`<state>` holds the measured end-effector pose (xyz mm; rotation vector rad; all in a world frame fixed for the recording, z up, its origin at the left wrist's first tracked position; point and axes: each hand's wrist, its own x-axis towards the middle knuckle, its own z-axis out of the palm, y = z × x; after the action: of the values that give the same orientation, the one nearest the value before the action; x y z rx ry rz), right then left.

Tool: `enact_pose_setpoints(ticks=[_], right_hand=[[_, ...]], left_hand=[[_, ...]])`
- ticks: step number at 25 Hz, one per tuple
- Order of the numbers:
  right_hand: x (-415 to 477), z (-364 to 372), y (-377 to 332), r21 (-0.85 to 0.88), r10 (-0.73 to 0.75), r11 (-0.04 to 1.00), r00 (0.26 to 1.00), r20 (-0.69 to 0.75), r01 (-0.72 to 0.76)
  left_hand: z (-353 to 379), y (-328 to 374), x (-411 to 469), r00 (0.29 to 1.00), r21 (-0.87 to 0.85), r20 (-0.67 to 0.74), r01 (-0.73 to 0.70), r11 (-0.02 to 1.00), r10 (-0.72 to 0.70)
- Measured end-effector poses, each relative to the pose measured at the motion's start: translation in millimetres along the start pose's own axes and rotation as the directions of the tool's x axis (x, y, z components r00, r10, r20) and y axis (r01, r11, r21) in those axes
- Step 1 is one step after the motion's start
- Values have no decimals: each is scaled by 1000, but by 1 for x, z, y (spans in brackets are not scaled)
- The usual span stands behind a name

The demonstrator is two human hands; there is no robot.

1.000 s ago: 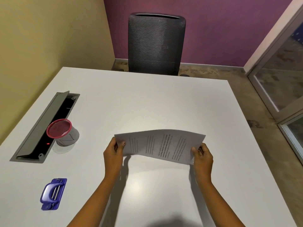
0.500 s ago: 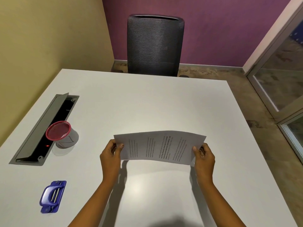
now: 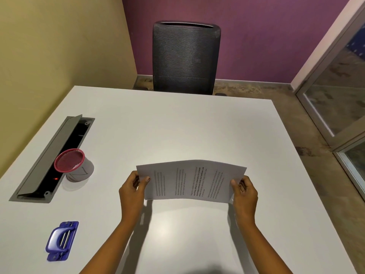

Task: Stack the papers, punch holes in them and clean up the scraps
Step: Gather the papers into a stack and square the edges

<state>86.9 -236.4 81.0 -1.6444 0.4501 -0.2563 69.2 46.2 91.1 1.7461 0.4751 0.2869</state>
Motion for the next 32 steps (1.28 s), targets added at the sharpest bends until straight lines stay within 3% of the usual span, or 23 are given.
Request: enact_pose_setpoints(ticks=[3,7,11,13,16,19,21,25,29,32], right_hand=[[-3,1,2,3,23,1000,1000,9,-23],[-9,1,4,-79,51,995,997,-60,-55],[-27,7,18,-121,254,955,959,-122,-269],[-40,17,24,-48,379,923,923,-72,-383],[-52,33,22,145,446,872,881,159,-467],[-48,44,12,254,337,882,907,251,-397],[-38,48,1,305,301,890,939,167,-340],[-22,45,-24,244,183,952,983,34,-185],[-13,32,-41,141,20,990,1000,20,-22],[-12,30,-44,90,-59,994,997,45,55]], left_hand=[[-1,0,0,999,38,51,-17,999,15],[-6,-1,10,1000,117,-7,-16,993,17],[-9,2,15,987,87,-147,77,993,-63],[-7,4,11,970,11,-204,137,991,-132],[1,3,-2,952,-104,-202,214,971,-231],[9,2,-18,953,-200,-142,235,951,-266],[10,1,-27,955,-289,-90,247,925,-283],[0,4,-28,977,-333,-13,197,922,-214],[-21,11,-7,995,-243,36,101,965,-95],[-21,30,6,978,-18,208,-26,999,29]])
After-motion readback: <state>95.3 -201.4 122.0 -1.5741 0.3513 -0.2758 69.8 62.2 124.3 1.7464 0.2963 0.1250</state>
